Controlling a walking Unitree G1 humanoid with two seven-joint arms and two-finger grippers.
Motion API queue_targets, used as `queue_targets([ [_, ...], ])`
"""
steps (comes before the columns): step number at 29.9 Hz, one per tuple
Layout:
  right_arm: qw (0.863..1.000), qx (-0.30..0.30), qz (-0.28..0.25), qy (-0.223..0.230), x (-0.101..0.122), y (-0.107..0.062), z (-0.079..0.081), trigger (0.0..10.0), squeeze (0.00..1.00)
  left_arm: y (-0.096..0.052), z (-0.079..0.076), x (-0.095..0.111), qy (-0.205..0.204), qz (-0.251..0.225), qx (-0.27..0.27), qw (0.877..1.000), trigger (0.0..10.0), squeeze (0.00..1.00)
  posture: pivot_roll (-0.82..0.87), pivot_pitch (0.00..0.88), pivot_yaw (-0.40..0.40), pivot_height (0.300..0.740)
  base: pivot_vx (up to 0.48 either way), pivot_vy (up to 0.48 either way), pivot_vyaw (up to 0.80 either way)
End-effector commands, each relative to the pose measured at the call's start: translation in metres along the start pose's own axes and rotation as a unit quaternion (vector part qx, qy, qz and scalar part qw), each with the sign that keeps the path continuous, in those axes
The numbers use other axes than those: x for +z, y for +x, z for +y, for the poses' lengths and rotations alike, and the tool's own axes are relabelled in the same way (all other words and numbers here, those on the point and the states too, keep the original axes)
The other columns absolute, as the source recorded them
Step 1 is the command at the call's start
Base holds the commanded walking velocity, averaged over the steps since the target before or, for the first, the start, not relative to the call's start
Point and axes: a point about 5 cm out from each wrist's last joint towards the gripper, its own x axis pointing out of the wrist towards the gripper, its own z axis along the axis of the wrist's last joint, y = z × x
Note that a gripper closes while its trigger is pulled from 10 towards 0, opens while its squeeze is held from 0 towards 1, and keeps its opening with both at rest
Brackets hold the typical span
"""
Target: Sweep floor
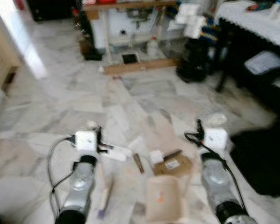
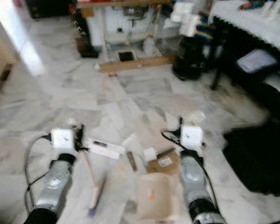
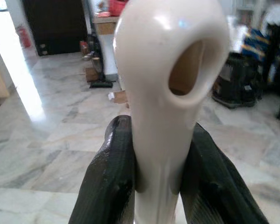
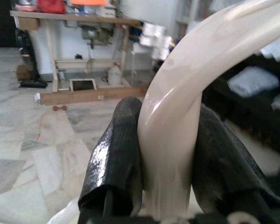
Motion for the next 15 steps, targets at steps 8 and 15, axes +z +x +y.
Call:
queue_targets([
  [8,0.999,0.003,-0.03,0.027,0.0136,0.006,0.0088,10.0,0.0,0.0023,0.0103,0.0066,0.012,-0.017,0.011,1.0,10.0,0.0,0.04,0.0,-0.014,0.74,0.308,0.0,0.0],
  [15,0.999,0.006,-0.034,0.028,0.0157,0.0071,0.01,10.0,0.0,0.0027,0.0112,0.007,0.012,-0.017,0.011,1.0,10.0,0.0,0.04,0.0,-0.014,0.74,0.307,0.0,0.0],
])
